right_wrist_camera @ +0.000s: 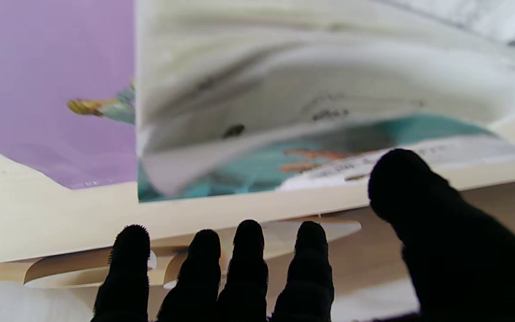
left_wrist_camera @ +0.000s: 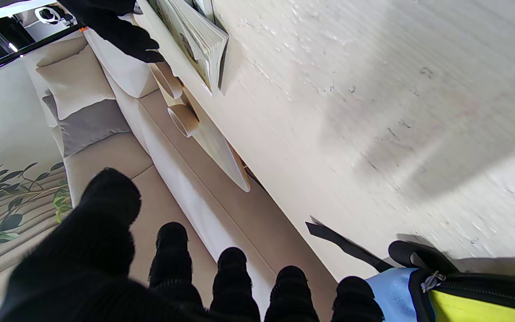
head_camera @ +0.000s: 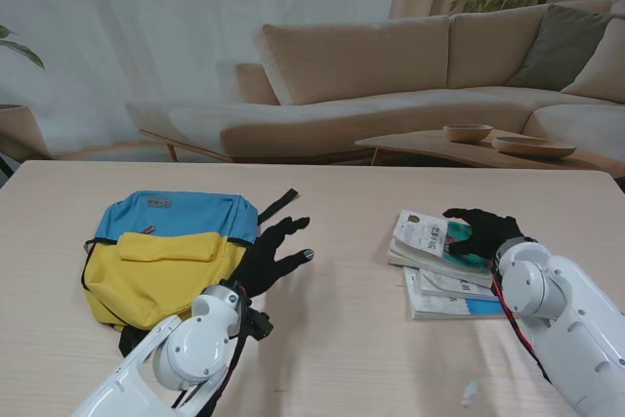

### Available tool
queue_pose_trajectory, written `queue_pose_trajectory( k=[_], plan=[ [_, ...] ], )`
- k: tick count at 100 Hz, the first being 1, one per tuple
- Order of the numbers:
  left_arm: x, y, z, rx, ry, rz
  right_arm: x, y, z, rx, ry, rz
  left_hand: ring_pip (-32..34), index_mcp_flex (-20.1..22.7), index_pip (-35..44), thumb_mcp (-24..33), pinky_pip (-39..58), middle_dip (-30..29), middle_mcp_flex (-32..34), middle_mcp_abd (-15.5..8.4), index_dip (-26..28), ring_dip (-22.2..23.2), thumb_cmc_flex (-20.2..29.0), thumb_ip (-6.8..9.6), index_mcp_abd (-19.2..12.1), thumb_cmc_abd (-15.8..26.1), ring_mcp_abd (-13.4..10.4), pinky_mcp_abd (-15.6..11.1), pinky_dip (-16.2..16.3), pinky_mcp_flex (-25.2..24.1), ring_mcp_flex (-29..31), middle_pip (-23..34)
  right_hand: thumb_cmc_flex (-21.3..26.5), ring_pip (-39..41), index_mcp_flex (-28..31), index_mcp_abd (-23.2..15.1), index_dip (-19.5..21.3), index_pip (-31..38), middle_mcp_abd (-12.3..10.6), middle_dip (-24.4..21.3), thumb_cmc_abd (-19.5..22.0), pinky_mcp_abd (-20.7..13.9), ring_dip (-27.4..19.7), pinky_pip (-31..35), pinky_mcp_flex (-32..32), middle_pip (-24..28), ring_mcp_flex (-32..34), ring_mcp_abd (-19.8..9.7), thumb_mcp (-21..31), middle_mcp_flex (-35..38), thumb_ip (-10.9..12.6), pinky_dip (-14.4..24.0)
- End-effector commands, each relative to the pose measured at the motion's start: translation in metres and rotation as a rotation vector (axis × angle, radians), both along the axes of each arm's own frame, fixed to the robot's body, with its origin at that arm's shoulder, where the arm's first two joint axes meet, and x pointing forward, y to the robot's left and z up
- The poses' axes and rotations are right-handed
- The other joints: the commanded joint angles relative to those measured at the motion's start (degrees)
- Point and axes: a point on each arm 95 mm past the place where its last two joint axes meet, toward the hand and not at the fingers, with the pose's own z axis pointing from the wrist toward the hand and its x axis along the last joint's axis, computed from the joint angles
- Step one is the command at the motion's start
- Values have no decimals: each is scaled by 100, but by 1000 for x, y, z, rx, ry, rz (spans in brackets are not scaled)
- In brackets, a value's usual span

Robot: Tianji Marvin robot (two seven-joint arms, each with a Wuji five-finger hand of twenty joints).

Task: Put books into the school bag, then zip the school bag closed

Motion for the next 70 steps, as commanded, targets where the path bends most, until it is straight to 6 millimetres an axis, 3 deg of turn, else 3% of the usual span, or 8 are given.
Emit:
queue_pose_trajectory(
  k=[1, 7, 11, 34, 56, 70],
  plan=[
    [-2, -6, 0, -8, 20, -17, -2, -1, -7, -10, 42, 5, -46, -194, 63, 106, -163, 80, -108, -82, 48, 63, 14, 75, -55, -33, -191, -113, -19, -36, -95, 44, 204, -264, -319, -96, 219, -437, -260, -212, -190, -85, -129, -263, -121, -413, -371, -182, -335, -206, -160, -112],
    [-2, -6, -1, -6, 22, -18, 0, -2, -10, -24, 58, 6, -49, -199, 54, 104, -164, 78, -111, -90, 43, 60, 14, 75, -60, -31, -199, -119, -20, -36, -95, 40, 323, -497, -354, -74, 414, -819, -259, -336, -270, -108, -216, -396, -140, -718, -412, -183, -470, -221, -192, -93],
    [-1, -7, 0, -8, 23, -17, 1, -3, -12, -35, 68, 5, -49, -194, 54, 107, -164, 79, -110, -95, 43, 59, 17, 76, -61, -31, -200, -122, -20, -35, -94, 39, 376, -579, -197, -50, 793, -1443, -253, -349, -314, -116, -200, -457, -152, -819, -457, -173, -509, -257, -194, -8],
    [-1, -7, -1, -10, 25, -17, 6, -6, -19, -50, 87, -21, -48, -194, 50, 112, -164, 82, -110, -91, 40, 58, 19, 75, -54, -37, -195, -120, -22, -36, -95, 38, 563, -848, -115, 17, 447, -1730, -132, -543, -428, -128, -262, -584, -161, -1207, -501, -151, -506, -260, -217, -20],
    [-1, -8, 0, -10, 26, -16, 9, -10, -22, -11, 95, -55, -44, -187, 53, 118, -163, 86, -103, -89, 41, 61, 20, 76, -48, -41, -194, -118, -23, -35, -92, 42, 296, -602, -137, 69, 586, -1583, 115, -255, -242, -60, -159, -625, -106, -628, -429, -79, -377, -233, -170, 9],
    [-1, -8, 0, -10, 29, -19, 10, -13, -23, -3, 106, -63, -45, -194, 46, 121, -163, 84, -110, -87, 36, 62, 17, 75, -46, -35, -194, -121, -23, -34, -94, 38, 239, -454, -152, 103, 779, -1573, 393, 1, -205, 1, -134, -651, -75, -55, -403, 35, -423, -221, -163, 17]
  ],
)
